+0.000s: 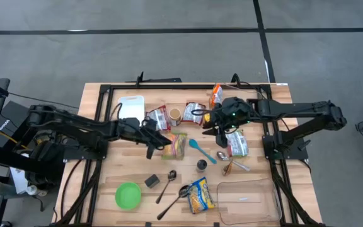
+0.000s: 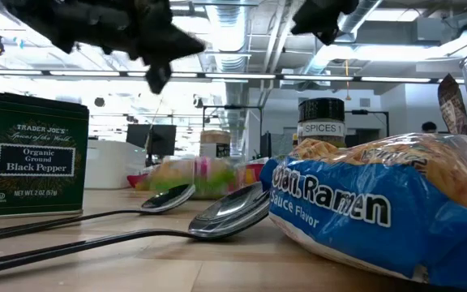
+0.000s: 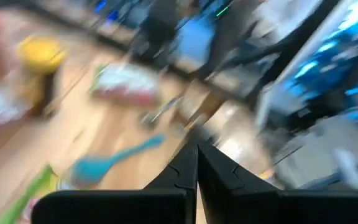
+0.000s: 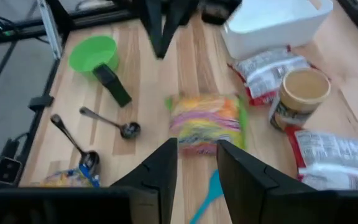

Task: Pick & Place Food Item
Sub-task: Put the left green noodle pack into the top transparent bin

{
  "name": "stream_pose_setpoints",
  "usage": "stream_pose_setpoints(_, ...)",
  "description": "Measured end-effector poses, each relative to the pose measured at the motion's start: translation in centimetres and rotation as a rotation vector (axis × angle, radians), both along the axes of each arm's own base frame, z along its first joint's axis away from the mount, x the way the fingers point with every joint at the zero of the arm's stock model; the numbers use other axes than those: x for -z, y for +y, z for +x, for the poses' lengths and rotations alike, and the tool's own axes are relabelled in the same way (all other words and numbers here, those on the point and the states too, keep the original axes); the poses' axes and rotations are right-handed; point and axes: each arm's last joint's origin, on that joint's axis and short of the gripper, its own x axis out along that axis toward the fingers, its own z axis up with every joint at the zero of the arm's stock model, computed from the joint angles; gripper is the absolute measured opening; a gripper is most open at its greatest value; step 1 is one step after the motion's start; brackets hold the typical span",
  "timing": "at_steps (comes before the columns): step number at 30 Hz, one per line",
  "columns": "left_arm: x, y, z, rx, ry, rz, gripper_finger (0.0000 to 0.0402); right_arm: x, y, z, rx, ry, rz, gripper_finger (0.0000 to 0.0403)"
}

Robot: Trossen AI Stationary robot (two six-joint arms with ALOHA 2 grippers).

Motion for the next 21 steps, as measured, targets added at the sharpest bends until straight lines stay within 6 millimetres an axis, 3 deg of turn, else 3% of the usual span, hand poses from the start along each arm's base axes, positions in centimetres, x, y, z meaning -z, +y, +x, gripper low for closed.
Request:
stream_pose_setpoints(7,0.0,-0.1,-3.1,-0.132,0.216,-0.088,0.0000,1.2,-0.1,1.4,0.046,0.040,0.057,0.0107)
stream_pose_setpoints(14,1.0,-0.2,-3.4,-0.141,0.320,-0.202,0.0000,3.3,-0.3,2.8,0.082,0.128,0.100,0.0107)
stream_pose_setpoints(21,2.7,-1.3,-2.7,-0.063,0.410,-0.117,0.0000,3.9,-0.3,3.2,0.094,0.149,0.118,0.0107)
